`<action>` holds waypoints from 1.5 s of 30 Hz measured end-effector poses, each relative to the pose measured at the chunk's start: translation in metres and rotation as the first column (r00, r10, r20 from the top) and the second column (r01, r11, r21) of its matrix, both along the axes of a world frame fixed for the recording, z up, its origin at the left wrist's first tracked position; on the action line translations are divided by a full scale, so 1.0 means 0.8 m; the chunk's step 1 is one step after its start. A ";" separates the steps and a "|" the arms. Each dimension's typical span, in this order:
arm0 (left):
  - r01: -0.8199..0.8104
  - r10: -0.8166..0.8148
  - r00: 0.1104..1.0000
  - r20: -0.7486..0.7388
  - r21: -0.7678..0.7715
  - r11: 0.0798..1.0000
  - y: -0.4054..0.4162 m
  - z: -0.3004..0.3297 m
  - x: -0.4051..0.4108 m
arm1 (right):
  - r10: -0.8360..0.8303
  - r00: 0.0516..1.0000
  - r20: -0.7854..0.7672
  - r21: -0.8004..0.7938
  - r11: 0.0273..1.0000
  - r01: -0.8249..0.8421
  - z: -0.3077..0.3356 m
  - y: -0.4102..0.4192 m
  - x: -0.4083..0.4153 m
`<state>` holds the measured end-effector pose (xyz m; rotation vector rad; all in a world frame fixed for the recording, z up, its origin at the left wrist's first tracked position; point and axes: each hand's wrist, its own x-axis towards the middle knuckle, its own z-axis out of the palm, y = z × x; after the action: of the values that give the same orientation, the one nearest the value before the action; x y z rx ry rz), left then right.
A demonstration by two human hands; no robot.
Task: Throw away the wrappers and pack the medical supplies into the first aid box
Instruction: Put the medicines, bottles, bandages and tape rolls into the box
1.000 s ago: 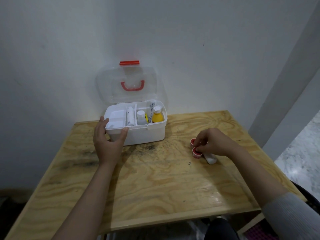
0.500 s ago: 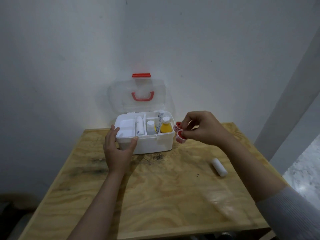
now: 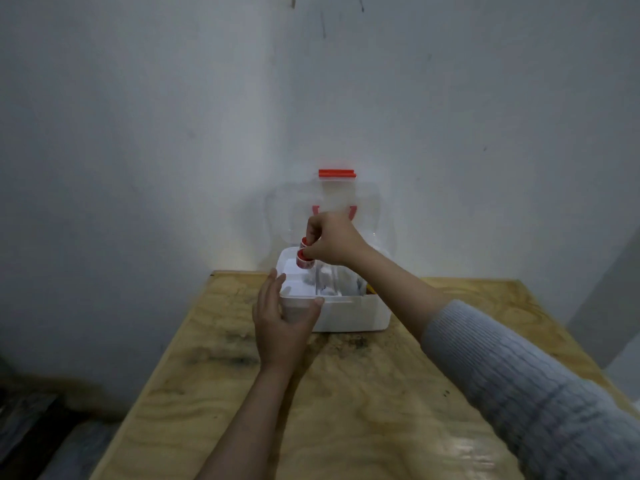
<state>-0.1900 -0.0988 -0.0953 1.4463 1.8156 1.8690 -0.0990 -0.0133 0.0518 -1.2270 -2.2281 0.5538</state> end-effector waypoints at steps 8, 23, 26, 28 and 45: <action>-0.001 0.001 1.000 -0.023 0.021 1.000 0.003 -0.003 -0.002 | -0.076 0.990 0.115 -0.044 0.996 0.082 -0.026 0.020 -0.049; -0.010 0.010 0.999 -0.039 0.015 1.000 0.005 -0.005 -0.003 | -0.038 0.991 0.129 -0.093 0.994 0.050 -0.021 0.018 -0.038; -0.011 0.012 0.999 -0.037 0.016 1.000 0.005 -0.005 -0.003 | 0.066 0.969 0.240 -0.085 0.995 -0.047 -0.023 0.007 -0.034; -0.009 0.010 0.999 -0.034 0.027 1.000 0.004 -0.004 -0.002 | 0.088 0.947 0.308 -0.045 0.996 -0.078 -0.028 0.002 -0.031; -0.010 0.011 0.999 -0.036 0.030 0.999 -0.001 0.004 0.001 | -0.132 0.991 -0.026 0.021 0.991 0.132 0.008 -0.108 0.159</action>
<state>-0.1895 -0.0998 -0.0917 1.4925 1.8219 1.8954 0.0278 -0.0993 0.0585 -1.3373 -2.1091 0.4881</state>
